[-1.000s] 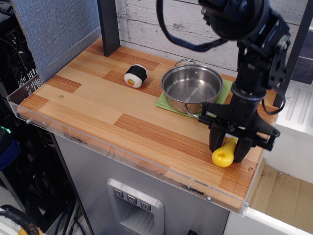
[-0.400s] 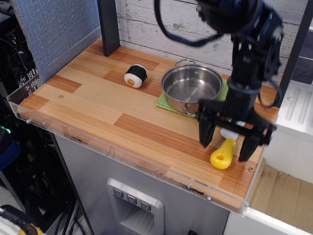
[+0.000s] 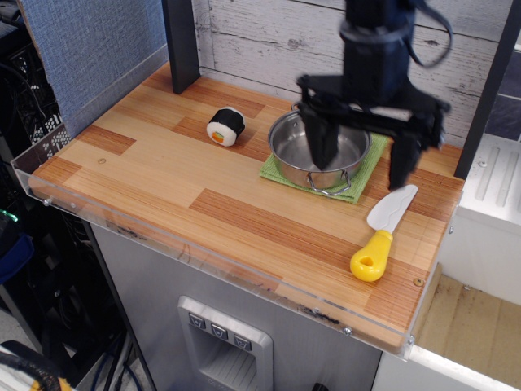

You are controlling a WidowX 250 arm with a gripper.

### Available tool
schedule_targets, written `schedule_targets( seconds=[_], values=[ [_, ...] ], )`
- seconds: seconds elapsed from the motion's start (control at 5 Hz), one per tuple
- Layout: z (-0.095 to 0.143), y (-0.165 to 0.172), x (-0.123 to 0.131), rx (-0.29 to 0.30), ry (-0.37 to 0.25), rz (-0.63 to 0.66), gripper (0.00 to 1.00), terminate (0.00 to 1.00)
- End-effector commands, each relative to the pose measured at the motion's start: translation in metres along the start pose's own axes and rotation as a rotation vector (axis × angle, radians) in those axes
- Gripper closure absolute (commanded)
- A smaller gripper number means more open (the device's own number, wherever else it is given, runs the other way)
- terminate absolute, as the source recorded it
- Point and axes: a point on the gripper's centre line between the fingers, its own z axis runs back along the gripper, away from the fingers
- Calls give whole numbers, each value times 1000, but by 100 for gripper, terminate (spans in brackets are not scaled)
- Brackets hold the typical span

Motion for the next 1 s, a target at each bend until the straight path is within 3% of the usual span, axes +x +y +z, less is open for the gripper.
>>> schedule_targets(
  seconds=[0.0,0.4,0.6,0.8],
  values=[
    [26,40,-1,27,13,-10,0,0],
    [25,49,3,79,66,-55,0,0],
    [23,58,-6,145,142,-38,0,0],
    [23,58,-6,145,142,-38,0,100]
  ],
)
